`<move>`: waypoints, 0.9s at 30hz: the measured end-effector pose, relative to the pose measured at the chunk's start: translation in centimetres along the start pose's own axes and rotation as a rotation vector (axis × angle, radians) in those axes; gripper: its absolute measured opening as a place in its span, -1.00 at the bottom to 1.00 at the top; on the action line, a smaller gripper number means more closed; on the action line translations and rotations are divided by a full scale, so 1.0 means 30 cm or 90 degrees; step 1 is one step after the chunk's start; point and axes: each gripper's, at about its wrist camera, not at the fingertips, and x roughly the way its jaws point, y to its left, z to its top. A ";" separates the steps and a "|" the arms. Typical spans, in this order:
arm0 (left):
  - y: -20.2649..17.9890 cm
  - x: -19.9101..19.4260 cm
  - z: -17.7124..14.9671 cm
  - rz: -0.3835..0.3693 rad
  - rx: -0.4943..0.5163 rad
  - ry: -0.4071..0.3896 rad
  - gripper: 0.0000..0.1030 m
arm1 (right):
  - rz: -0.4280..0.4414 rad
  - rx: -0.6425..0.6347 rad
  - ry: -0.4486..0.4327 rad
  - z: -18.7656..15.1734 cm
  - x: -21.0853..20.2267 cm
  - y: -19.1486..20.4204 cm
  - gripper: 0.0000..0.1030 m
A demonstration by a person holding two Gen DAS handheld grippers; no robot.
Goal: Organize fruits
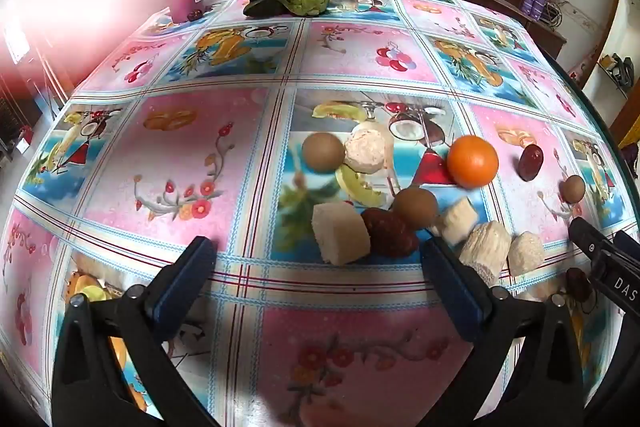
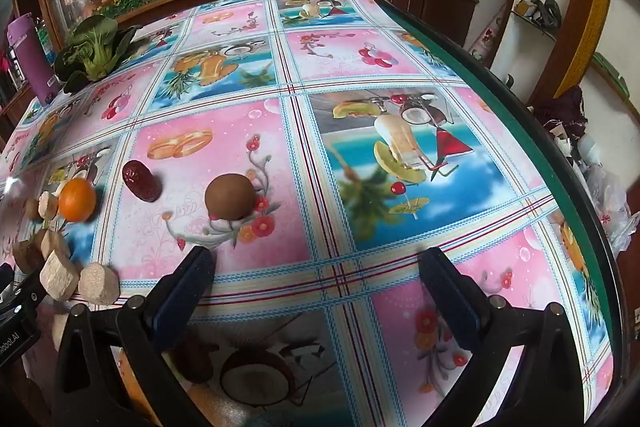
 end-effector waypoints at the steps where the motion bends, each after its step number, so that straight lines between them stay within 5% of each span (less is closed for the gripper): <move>1: -0.001 0.000 -0.001 0.000 0.000 0.000 1.00 | 0.000 0.000 0.000 0.000 -0.001 0.000 0.99; 27: -0.005 -0.004 -0.003 0.000 0.000 0.000 1.00 | 0.000 0.000 0.002 0.001 0.000 -0.001 1.00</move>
